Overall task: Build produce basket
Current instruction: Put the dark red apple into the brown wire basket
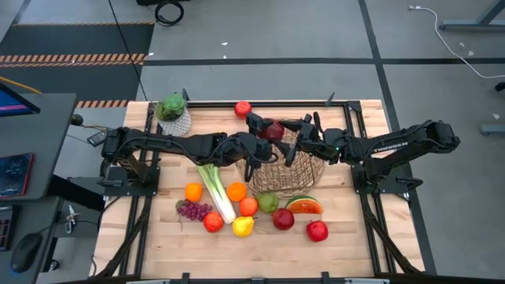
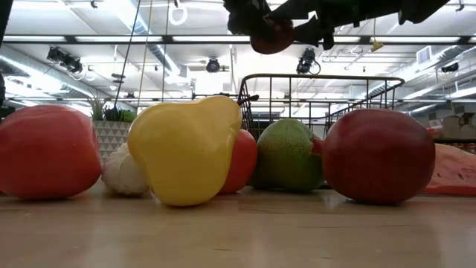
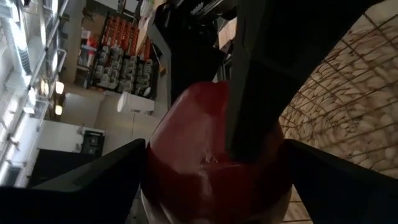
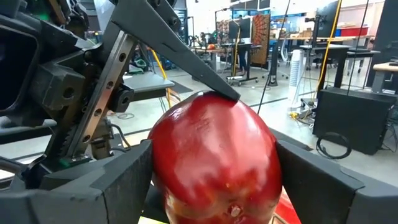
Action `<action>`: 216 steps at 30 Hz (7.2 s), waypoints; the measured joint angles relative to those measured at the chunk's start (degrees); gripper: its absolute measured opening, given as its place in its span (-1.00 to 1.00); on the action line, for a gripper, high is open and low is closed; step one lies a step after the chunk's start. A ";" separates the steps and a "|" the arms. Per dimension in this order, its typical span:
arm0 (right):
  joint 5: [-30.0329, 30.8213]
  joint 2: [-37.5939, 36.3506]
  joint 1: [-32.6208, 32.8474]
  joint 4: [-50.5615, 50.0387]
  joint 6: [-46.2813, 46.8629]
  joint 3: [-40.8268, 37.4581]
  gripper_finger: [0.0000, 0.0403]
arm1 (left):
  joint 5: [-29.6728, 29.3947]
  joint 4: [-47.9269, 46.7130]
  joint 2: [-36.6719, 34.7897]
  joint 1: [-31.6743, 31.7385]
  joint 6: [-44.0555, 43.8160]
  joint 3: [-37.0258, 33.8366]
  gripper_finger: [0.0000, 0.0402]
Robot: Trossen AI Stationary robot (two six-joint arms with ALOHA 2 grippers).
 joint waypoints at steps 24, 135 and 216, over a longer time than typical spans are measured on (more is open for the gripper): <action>-0.55 -1.23 0.07 -4.09 0.31 0.09 0.63 | -7.23 -3.05 0.09 -5.51 -3.00 0.04 0.99; -41.66 -15.78 -17.16 -15.66 153.35 0.04 0.63 | 10.31 13.98 -14.06 -3.10 -22.69 -26.99 0.99; -21.32 -15.74 -15.21 -15.55 -20.73 0.02 0.63 | 5.34 13.19 -14.03 -3.10 -23.50 -26.97 0.99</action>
